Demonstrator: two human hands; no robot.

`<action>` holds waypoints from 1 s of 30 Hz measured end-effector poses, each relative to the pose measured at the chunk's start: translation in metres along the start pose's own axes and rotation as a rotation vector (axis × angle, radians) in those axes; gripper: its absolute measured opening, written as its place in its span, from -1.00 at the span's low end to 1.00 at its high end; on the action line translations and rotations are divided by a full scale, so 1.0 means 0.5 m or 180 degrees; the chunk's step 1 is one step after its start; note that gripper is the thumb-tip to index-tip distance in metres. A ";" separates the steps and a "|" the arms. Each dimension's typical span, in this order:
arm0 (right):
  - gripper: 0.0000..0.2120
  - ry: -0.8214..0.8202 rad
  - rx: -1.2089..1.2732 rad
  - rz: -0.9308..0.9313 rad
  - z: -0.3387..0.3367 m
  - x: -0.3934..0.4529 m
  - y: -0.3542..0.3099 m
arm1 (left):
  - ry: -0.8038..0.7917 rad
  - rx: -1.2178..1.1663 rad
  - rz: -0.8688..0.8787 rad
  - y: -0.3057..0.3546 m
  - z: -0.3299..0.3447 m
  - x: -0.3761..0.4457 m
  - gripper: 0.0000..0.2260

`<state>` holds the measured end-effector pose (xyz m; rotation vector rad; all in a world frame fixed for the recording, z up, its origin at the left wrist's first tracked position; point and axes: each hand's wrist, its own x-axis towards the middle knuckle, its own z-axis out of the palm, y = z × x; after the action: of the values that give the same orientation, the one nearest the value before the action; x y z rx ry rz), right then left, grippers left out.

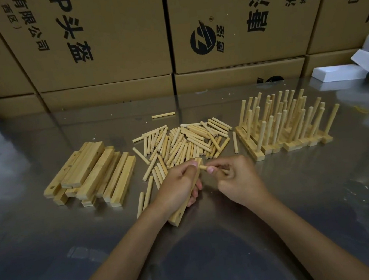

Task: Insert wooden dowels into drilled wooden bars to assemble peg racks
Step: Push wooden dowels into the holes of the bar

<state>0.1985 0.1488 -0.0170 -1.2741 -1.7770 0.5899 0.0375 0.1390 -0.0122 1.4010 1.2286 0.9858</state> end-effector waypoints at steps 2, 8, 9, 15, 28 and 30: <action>-0.90 -0.0196 0.0323 0.0278 -0.011 0.009 -0.003 | -0.0053 0.0000 0.0004 0.000 -0.002 0.002 -0.78; -0.69 -0.0048 0.1175 0.0882 -0.046 0.034 0.000 | 0.0261 -0.0879 -0.0373 -0.001 -0.005 0.018 -0.80; -0.69 0.0254 0.0980 0.0818 -0.047 0.037 0.009 | 0.0336 -0.1043 -0.0455 0.000 -0.008 0.020 -0.80; -0.60 -0.0544 -0.1257 -0.0118 -0.027 0.040 0.060 | 0.0332 -0.1495 -0.0651 0.007 -0.017 0.020 -0.81; -0.76 0.0382 -0.1315 -0.0093 -0.018 0.046 0.058 | 0.0367 -0.1566 -0.0747 0.008 -0.019 0.022 -0.80; -0.62 0.0013 -0.1658 -0.0215 -0.015 0.044 0.061 | 0.0381 -0.1572 -0.0770 0.008 -0.018 0.023 -0.79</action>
<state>0.2184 0.1799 -0.0285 -1.5433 -2.0374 0.0791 0.0315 0.1518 -0.0069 0.8008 1.1108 1.1186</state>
